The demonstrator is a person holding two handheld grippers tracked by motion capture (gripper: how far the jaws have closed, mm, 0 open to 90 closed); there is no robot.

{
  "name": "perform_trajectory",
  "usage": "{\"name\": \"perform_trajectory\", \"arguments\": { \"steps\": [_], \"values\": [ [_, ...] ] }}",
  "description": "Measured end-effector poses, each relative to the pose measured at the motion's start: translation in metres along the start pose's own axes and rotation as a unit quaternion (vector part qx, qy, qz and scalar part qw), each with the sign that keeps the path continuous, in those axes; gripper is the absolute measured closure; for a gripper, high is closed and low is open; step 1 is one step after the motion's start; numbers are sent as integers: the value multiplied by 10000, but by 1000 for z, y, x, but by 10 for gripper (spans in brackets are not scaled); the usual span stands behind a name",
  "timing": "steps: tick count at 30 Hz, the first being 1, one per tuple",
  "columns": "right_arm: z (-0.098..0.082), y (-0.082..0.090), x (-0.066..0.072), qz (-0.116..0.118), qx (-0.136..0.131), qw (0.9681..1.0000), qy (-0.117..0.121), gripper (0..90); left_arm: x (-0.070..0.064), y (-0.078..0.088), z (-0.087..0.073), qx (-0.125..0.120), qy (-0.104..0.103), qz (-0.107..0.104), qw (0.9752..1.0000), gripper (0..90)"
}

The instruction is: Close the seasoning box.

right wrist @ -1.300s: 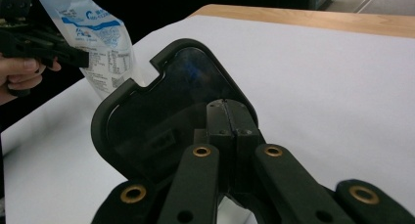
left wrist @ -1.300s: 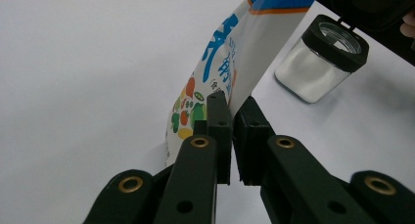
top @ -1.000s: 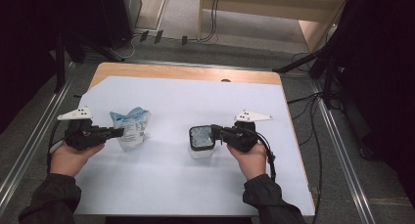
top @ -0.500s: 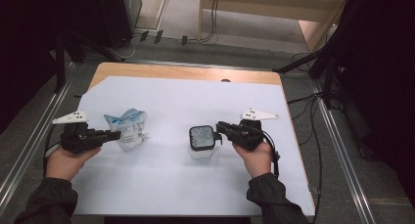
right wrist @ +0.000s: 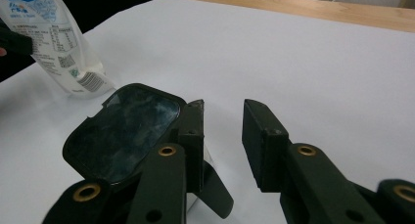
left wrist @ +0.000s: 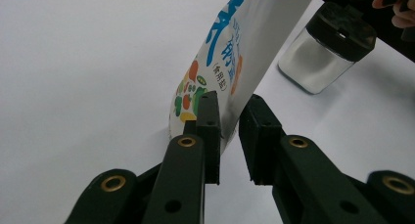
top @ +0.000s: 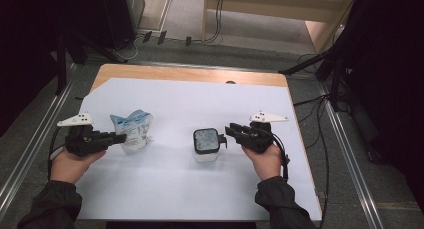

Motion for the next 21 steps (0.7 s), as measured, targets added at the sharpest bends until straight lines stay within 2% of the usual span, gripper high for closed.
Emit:
{"name": "perform_trajectory", "arguments": {
  "steps": [6, 10, 13, 19, 21],
  "values": [
    [-1, 0, -2, -62, 7, 10000, 40, 660, -1, -3, 1, 0, -8, -22, 10000, 776],
    [-2, 0, -8, -256, -55, 9995, 154, 510, -1, -3, 1, -10, -11, -21, 10000, 774],
    [-4, 0, -12, -343, 0, 9993, 123, 458, 0, -2, 1, -26, -41, -3, 10000, 764],
    [-6, 1, -15, -393, 41, 9991, 141, 445, -2, -2, 2, -85, -82, -38, 9999, 699],
    [-6, 2, -16, -411, 39, 9991, 129, 445, -2, -3, 3, -74, -86, -34, 9999, 651]
  ]
}}
Point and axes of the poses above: each handheld gripper's, and its own axes: y roughly backward along the jaws, z roughly out of its top, x roughly to its left, the point moved 6 cm from there along -y, roughly forward along the jaws, and after that the axes turned 11 degrees about x, right-handed, at the moved point
